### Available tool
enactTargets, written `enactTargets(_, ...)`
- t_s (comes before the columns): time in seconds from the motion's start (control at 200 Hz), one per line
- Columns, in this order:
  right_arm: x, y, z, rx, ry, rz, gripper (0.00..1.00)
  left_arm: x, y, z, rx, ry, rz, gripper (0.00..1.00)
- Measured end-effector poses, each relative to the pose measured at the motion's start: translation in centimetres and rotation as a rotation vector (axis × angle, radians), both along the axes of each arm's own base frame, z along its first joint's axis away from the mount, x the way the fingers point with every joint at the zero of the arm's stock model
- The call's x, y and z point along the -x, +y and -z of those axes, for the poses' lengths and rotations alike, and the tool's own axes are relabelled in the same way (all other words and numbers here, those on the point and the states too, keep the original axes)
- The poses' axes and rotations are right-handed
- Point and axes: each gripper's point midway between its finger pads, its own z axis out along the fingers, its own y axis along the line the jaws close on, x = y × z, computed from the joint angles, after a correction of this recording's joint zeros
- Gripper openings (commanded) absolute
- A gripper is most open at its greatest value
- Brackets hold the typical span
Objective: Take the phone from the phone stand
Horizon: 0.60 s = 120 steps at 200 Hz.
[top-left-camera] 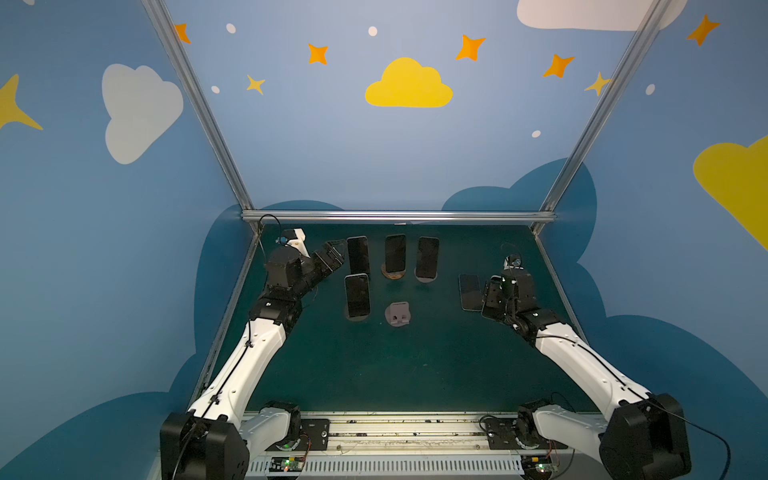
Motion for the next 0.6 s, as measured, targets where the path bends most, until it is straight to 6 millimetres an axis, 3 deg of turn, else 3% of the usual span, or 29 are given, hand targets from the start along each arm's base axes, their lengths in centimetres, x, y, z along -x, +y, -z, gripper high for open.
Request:
enactTargets(0.2,-1.2,-1.1,-0.8,0.016,0.006,0.022,0.62,0.6,-3.2,0.8,-0.001,0.022,0.105,1.00)
enactTargets(0.34,-2.6,-1.4,-1.1,0.024,0.021,0.025,0.62,0.7,-3.4,0.7,0.001,0.020,0.114,1.00)
enactTargets(0.601,-5.1,-3.2,0.4,0.028,0.087,0.045,0.61,0.5,-3.6,1.2,0.000,0.032,0.120,1.00)
